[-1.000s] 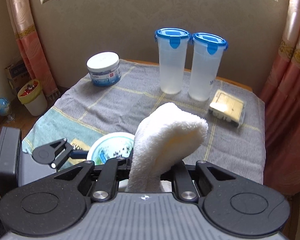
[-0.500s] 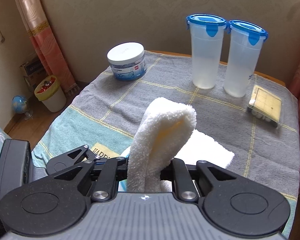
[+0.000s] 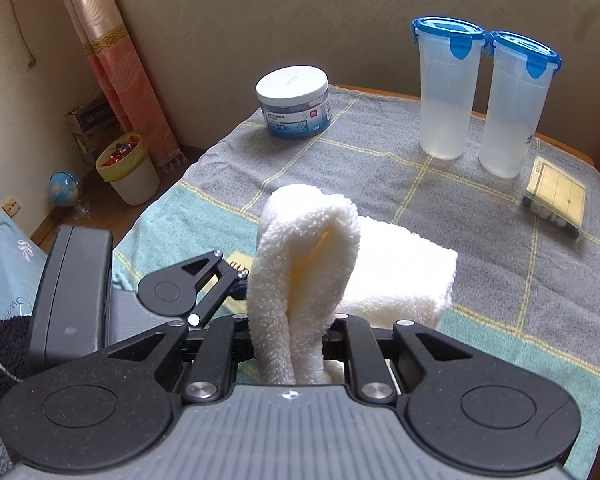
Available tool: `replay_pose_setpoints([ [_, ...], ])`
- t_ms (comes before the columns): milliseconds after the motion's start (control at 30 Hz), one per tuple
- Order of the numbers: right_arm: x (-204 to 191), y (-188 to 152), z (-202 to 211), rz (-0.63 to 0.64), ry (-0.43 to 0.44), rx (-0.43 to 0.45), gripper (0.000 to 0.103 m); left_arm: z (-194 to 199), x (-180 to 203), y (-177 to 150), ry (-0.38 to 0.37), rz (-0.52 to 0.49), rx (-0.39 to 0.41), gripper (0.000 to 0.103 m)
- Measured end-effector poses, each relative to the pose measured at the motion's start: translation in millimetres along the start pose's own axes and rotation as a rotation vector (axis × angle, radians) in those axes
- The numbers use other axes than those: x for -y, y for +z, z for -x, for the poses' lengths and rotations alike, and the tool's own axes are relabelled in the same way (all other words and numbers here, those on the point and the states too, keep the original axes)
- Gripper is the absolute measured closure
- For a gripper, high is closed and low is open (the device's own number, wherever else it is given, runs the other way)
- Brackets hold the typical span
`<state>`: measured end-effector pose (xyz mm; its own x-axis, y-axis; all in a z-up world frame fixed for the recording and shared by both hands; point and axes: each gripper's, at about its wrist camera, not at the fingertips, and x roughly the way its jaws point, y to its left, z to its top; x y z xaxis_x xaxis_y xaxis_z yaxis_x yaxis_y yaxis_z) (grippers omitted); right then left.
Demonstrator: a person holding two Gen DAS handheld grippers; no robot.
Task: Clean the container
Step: 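Rub the cloth over the tin lid and rim with the right tool while the left tool holds the tin, then wipe the tin lid again with the cloth in the right tool while the left tool holds the tin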
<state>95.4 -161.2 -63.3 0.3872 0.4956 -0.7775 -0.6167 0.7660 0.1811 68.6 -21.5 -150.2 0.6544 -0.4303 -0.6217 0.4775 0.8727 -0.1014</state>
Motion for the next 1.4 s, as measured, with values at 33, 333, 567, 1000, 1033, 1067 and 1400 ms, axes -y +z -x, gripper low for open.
replay_pose_setpoints([
  [33,0.2,-2.1,2.0,-0.002,0.0,0.0,0.084,-0.2,0.4,-0.1,0.001,-0.002,-0.001,0.002],
  [333,2.3,-23.5,19.2,-0.018,-0.02,-0.007,0.084,-3.9,4.9,-0.3,0.014,-0.019,-0.009,0.002],
  [567,20.1,-39.8,30.8,-0.075,-0.063,0.003,0.084,-5.0,5.3,-0.4,0.011,-0.017,-0.009,0.002],
  [1000,60.4,-41.4,44.8,-0.17,-0.147,0.079,0.084,16.1,8.5,15.8,0.017,-0.047,0.039,0.002],
  [1033,61.4,-39.7,45.8,-0.171,-0.149,0.086,0.084,22.9,7.9,20.8,0.02,-0.048,0.046,0.002],
  [1067,62.5,-37.0,47.0,-0.171,-0.15,0.096,0.084,26.5,6.9,23.0,0.024,-0.047,0.053,0.002],
  [1400,60.1,-7.4,44.3,-0.127,-0.118,0.159,0.084,23.2,-0.9,36.5,0.032,-0.052,0.013,0.002],
])
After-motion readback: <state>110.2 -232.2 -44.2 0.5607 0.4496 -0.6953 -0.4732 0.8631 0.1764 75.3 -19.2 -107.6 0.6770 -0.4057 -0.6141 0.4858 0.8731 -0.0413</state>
